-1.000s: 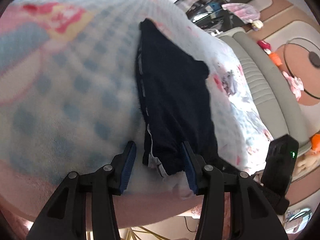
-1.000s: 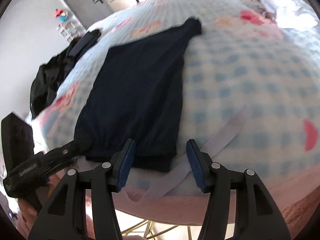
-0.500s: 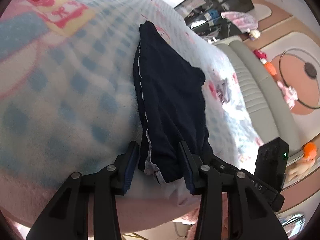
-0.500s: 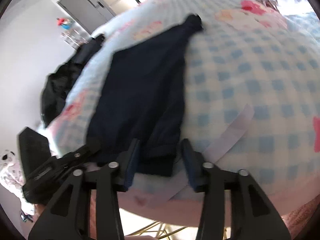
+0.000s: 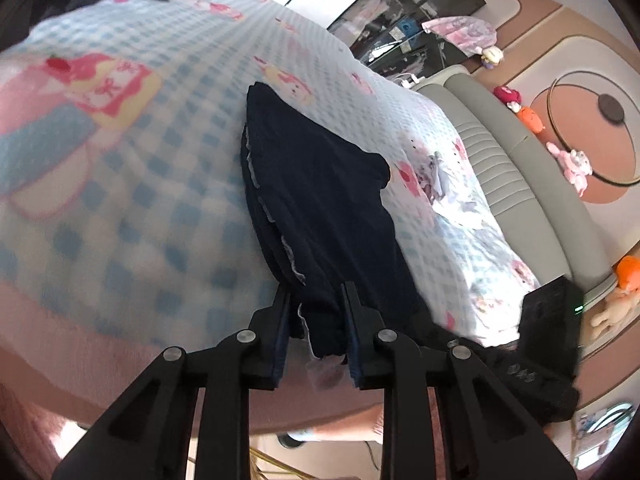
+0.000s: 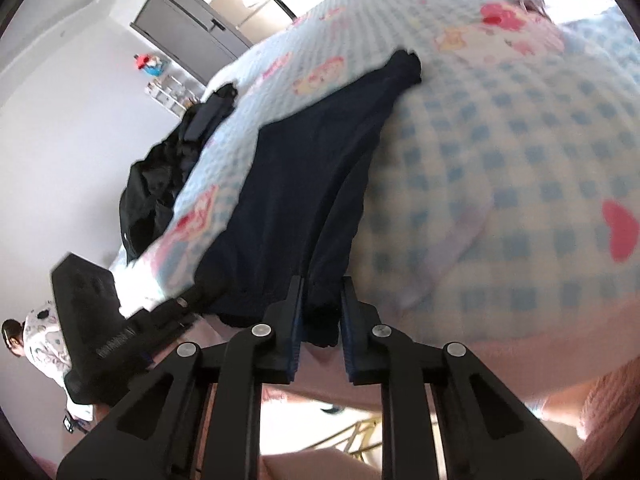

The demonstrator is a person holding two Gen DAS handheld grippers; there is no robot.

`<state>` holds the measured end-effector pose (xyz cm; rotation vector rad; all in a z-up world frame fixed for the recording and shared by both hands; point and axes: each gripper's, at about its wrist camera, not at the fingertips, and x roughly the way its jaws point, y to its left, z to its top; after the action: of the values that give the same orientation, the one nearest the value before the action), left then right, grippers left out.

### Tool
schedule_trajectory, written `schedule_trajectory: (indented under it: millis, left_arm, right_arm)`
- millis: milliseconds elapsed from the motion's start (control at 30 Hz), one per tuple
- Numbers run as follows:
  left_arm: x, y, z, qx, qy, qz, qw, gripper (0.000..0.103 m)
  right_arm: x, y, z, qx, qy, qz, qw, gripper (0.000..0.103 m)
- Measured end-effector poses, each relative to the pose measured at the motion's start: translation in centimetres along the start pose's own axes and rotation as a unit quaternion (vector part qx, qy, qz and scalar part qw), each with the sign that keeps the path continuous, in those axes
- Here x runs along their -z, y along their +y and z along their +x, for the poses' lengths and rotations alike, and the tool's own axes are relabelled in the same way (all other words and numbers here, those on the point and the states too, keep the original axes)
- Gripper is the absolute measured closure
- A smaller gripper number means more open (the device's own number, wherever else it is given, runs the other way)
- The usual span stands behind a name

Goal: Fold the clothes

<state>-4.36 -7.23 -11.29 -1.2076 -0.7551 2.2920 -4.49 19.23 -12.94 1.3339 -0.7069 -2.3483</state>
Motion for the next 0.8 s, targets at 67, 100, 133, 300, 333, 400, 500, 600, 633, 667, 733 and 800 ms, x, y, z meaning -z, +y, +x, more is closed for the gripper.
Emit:
schedule_trajectory:
  millis: [67,100,133,300,333,400,500,600,633,667,733,800]
  left_arm:
    - [0.3,0.2,-0.1,0.001,0.004,-0.006,1.0000,0.078]
    - [0.6,0.4,-0.1,0.001,0.007,-0.008,0.9999,0.078]
    - [0.8,0.6,-0.2,0.001,0.009,-0.009,0.9999,0.078]
    - [0.5,3.4,1.4,0.008,0.040,-0.065,0.9970,0.056]
    - [0.4,3.8,1.6,0.012,0.044,-0.073,0.9963,0.056]
    - [0.4,3.6,1.9,0.011,0.046,-0.064,0.9968,0.059]
    - [0.6,2.6,1.6,0.006,0.041,-0.041,0.9983,0.076]
    - [0.8,1.9,0.9,0.007,0.036,-0.038,0.9986,0.082]
    - [0.8,1.7,0.5,0.009,0.034,-0.038,0.9987,0.083]
    - [0.8,1.4,0.2,0.010,0.032,-0.039,0.9987,0.083]
    - [0.8,0.8,-0.5,0.014,0.027,-0.037,0.9989,0.084]
    - [1.2,0.1,-1.2,0.017,0.025,-0.028,0.9992,0.084]
  right_arm:
    - [0.7,-0.3,0.4,-0.003,0.016,0.009,1.000,0.087]
    - [0.9,-0.3,0.5,-0.003,0.017,0.008,1.000,0.086]
    - [1.1,-0.3,0.5,-0.003,0.018,0.007,1.000,0.084]
    - [1.4,-0.7,1.1,0.024,0.022,0.009,0.999,0.056]
    - [1.3,-0.9,1.7,0.024,0.034,0.012,0.999,0.044]
    - [1.3,-0.8,2.7,0.020,0.045,0.004,0.999,0.041]
    - [1.4,-0.3,3.2,0.017,0.043,-0.015,0.999,0.067]
    - [1.7,-0.1,2.4,0.006,0.033,-0.023,0.999,0.082]
    - [1.8,0.1,2.2,0.004,0.031,-0.026,0.999,0.085]
    - [1.9,0.4,1.7,0.004,0.029,-0.031,0.999,0.087]
    - [1.9,1.2,1.1,0.004,0.025,-0.039,0.999,0.088]
    - [1.9,1.9,-0.1,0.004,0.014,-0.054,0.998,0.089]
